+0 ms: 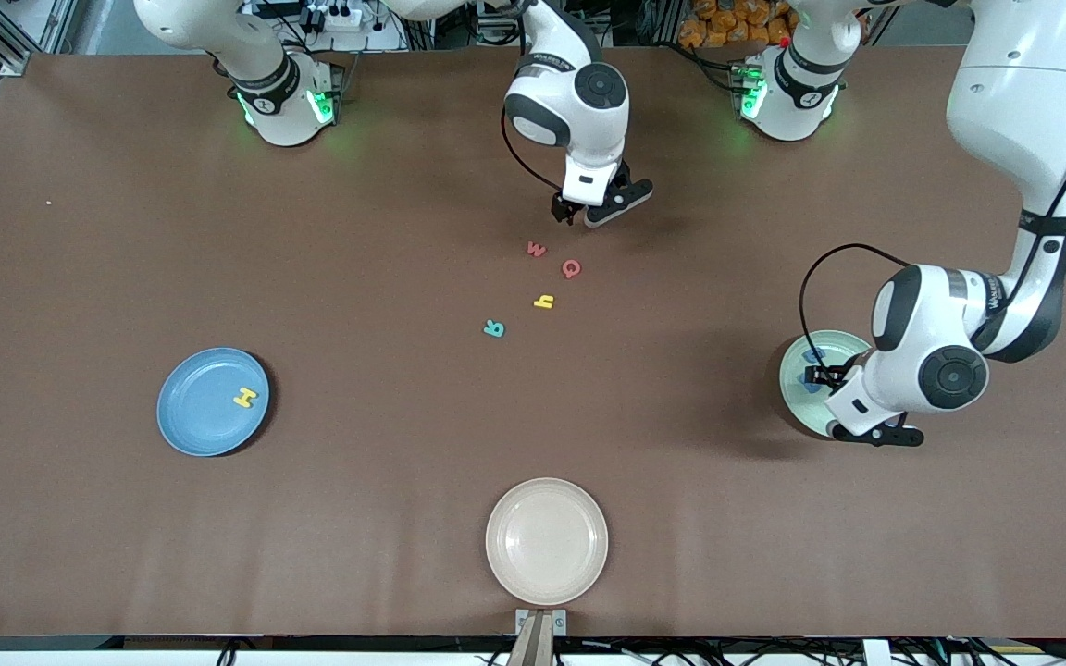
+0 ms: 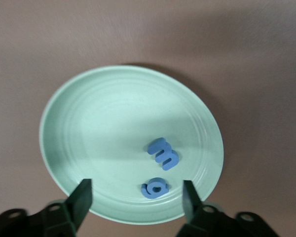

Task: Sort uppercase to blue plate, lowercase to green plate
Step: 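Grasp the blue uppercase M with the right gripper while the left withdraws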

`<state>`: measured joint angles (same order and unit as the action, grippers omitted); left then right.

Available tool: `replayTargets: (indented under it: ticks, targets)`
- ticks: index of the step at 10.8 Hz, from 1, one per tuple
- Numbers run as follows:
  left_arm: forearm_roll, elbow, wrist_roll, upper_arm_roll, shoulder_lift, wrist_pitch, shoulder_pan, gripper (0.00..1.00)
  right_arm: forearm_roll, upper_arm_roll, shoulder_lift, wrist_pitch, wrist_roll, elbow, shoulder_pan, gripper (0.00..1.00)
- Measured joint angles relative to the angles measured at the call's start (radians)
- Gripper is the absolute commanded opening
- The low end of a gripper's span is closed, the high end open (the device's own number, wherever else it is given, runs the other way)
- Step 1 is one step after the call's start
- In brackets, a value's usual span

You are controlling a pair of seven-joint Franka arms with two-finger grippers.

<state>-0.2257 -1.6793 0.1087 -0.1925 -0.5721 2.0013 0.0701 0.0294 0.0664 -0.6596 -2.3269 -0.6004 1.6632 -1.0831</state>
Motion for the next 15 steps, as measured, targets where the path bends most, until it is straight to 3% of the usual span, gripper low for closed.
replayTargets:
  ticks: [8,15]
  targets:
    - [0.001,0.025,-0.036,-0.011,0.27,-0.183,0.02,1.0,-0.009,0.0,-0.089,-0.092,-0.088,-0.003,-0.069,1.0]
    - [0.083,0.053,-0.047,-0.038,0.355,-0.304,0.019,1.0,-0.063,0.001,-0.089,-0.094,-0.104,-0.003,-0.083,1.0]
